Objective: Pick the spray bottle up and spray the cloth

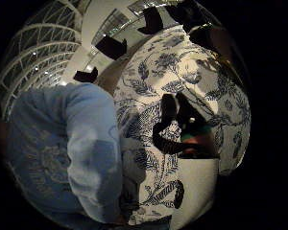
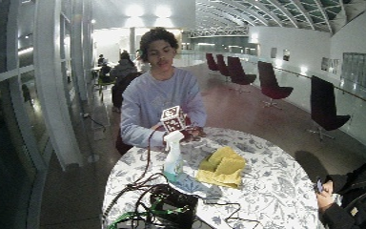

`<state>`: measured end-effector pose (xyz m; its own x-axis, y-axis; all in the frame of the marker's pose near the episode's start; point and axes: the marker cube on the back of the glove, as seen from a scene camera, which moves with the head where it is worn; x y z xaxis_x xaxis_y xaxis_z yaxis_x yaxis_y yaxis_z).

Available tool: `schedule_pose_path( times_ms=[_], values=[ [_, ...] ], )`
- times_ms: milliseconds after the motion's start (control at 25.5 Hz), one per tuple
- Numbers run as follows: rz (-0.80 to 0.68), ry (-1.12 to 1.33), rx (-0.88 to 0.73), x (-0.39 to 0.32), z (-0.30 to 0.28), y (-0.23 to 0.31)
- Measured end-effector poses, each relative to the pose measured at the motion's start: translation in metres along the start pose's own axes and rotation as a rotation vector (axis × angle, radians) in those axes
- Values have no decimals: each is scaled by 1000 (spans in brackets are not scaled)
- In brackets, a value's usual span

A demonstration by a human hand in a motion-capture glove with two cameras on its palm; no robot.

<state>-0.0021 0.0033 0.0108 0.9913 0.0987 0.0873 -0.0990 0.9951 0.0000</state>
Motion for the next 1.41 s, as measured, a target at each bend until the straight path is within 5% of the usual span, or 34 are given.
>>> schedule_pose_path(
  times_ms=[196,510,903,1413],
  values=[
    [119,-169,109,7,-15,4],
    [456,-799,410,25,-53,47],
    [659,-664,661,53,-72,75],
    [884,-525,703,159,-77,69]
  ],
)
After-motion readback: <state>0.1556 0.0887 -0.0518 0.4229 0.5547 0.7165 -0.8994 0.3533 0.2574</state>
